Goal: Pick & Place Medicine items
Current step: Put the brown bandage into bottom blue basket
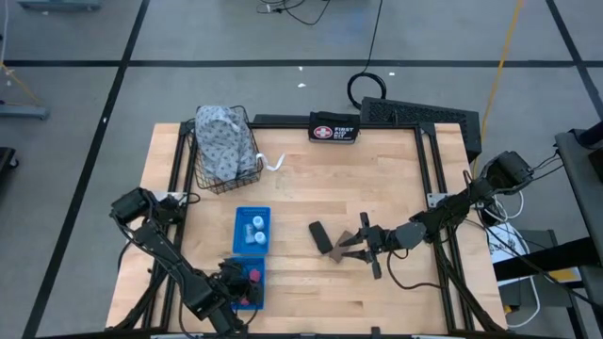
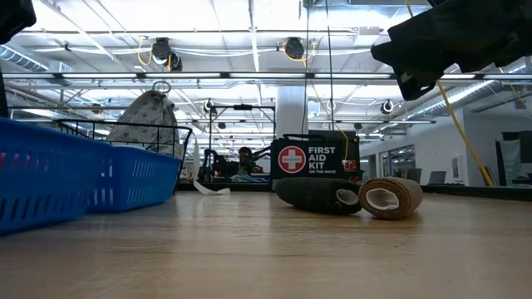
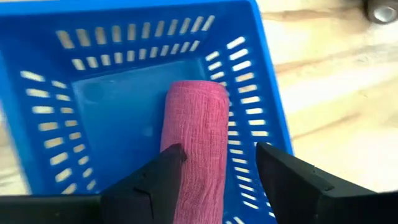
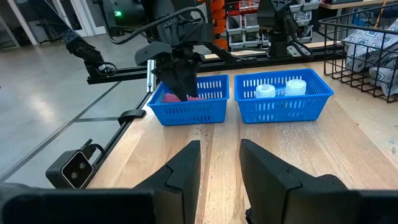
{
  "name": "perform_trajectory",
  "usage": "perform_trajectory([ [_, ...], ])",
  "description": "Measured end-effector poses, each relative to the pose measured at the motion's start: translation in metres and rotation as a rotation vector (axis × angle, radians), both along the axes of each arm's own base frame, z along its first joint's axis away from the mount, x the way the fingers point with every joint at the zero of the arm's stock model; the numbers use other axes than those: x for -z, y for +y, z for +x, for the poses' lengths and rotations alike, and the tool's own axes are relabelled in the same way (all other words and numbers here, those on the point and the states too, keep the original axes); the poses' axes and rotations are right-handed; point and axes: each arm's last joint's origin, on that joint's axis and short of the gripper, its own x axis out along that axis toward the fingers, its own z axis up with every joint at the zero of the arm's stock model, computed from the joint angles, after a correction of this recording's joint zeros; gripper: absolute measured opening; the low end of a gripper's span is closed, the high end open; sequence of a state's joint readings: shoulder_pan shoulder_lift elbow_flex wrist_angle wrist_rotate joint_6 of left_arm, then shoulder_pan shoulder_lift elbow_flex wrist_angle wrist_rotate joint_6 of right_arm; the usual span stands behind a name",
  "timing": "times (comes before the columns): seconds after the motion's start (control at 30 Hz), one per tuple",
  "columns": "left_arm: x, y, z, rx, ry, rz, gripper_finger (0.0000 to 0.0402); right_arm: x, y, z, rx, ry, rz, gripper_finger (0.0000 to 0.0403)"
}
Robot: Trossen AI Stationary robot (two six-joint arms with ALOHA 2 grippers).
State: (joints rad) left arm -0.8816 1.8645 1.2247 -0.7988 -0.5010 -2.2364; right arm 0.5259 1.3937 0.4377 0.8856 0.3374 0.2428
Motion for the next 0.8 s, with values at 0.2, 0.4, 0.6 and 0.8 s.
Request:
perform_trajectory([
  [0.2,-0.001,0.001,0.006,0.033,-0.027,0.008,0.0214,0.000,0.000,0.000,0.000,0.000,0.000,0.0098],
  [0.4,-0.005,0.005,0.011,0.065,-0.045,0.047,0.0214,0.000,0.000,0.000,0.001,0.001,0.007,0.0100],
  [0.6,-0.035,0.012,0.008,0.151,-0.092,0.036,0.0214,0.000,0.000,0.000,0.001,0.002,0.007,0.0098],
  [0.8,-0.085,0.026,0.000,0.239,-0.309,0.183,0.0214,0.002,0.000,0.000,0.000,0.015,-0.001,0.0102],
])
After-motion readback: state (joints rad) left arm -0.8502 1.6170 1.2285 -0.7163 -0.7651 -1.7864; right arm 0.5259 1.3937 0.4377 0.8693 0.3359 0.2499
